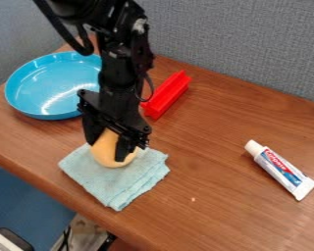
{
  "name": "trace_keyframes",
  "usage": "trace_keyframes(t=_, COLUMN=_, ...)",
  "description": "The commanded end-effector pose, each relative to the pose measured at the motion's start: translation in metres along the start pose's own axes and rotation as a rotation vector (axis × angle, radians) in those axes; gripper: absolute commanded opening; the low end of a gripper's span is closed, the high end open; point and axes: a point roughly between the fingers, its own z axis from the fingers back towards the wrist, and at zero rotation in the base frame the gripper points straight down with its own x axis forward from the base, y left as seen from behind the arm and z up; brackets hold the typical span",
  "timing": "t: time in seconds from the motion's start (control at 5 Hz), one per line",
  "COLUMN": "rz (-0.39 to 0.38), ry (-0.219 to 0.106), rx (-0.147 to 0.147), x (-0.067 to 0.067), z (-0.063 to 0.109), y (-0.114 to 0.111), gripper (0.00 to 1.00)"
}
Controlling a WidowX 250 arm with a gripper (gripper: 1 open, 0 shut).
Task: Put the yellow ball on the blue plate
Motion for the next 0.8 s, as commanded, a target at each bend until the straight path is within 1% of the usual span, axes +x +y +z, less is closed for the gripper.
trace_keyframes(t=0.0, rz=-0.003, ry=-0.011, rx=-0.017, x=0.002, z=0.003, y=0.001, gripper=0.00)
trace_keyframes(t=0.4, rz=0.014, ry=-0.019, rx=-0.042, x=0.002, z=0.012, y=0.009, gripper=0.00)
trace_keyframes(t=0.6, rz=0.026, ry=-0.027, rx=-0.058, x=0.002, z=0.020, y=0.014, gripper=0.00)
